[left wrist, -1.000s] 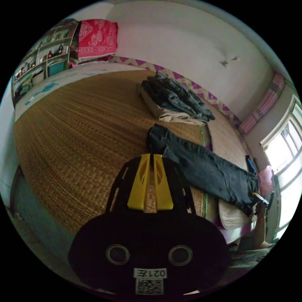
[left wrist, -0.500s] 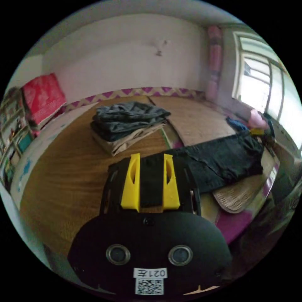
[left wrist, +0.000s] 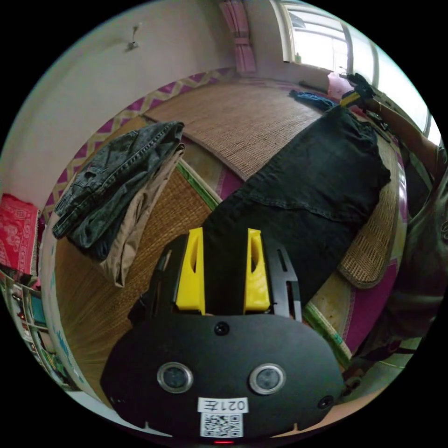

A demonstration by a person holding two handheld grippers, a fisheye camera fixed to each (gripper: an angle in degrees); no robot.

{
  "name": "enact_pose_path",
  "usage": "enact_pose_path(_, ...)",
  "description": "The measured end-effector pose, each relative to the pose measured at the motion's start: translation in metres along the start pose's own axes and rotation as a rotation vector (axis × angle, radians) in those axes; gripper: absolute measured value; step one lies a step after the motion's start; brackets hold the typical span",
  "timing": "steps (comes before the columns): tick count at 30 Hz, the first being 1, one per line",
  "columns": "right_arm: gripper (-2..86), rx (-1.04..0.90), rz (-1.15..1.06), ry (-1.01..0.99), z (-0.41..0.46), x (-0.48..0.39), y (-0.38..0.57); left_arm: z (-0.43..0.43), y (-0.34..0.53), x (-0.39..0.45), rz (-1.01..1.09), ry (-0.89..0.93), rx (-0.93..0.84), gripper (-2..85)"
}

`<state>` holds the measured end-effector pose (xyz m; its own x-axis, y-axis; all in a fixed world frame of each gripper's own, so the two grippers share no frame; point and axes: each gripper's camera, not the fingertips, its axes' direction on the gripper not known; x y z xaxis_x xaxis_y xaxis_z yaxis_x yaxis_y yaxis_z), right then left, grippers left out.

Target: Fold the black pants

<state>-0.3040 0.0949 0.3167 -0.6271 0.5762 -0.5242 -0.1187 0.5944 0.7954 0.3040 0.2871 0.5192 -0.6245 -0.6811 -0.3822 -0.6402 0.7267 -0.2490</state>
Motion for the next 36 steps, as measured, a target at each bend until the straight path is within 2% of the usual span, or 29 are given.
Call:
enact_pose_path(4,-0.8,0.075,0.005,-0.004,-0.025,-0.009,0.015,0.004,0.007,-0.005,0.006,0.031,-0.019,12.3)
enact_pose_path(7,-0.8,0.112,0.008,-0.001,-0.041,-0.017,0.024,0.002,0.018,-0.009,0.023,0.146,-0.009,7.0)
enact_pose_path(10,-0.8,0.124,0.018,0.016,-0.052,-0.021,0.031,-0.011,0.031,-0.006,0.029,0.097,0.01,0.5)
enact_pose_path(13,-0.8,0.141,0.019,0.018,-0.071,-0.029,0.042,-0.039,0.053,0.001,0.044,0.067,0.092,-0.6)
enact_pose_path(16,-0.8,0.193,-0.018,0.012,-0.11,-0.054,0.064,-0.097,0.094,0.014,0.047,0.063,0.259,-0.9)
enact_pose_path(18,-0.9,0.24,-0.052,0.024,-0.147,-0.09,0.097,-0.149,0.14,0.036,0.057,0.062,0.401,-0.9)
enact_pose_path(22,-0.9,0.292,-0.073,0.014,-0.183,-0.156,0.157,-0.2,0.217,0.083,0.066,0.055,0.491,-0.9)
enact_pose_path(25,-0.9,0.265,-0.043,-0.034,-0.182,-0.202,0.205,-0.203,0.276,0.114,0.006,0.115,0.487,-0.9)
enact_pose_path(30,-0.8,0.079,0.075,-0.143,-0.111,-0.243,0.262,-0.151,0.361,0.142,-0.208,0.254,0.42,-0.9)
enact_pose_path(33,-0.3,0.118,0.164,-0.137,-0.091,-0.244,0.279,-0.137,0.396,0.143,-0.341,0.271,0.472,-0.8)
enact_pose_path(36,1.5,0.137,0.206,-0.182,-0.099,-0.236,0.286,-0.151,0.419,0.139,-0.386,0.303,0.554,-0.7)
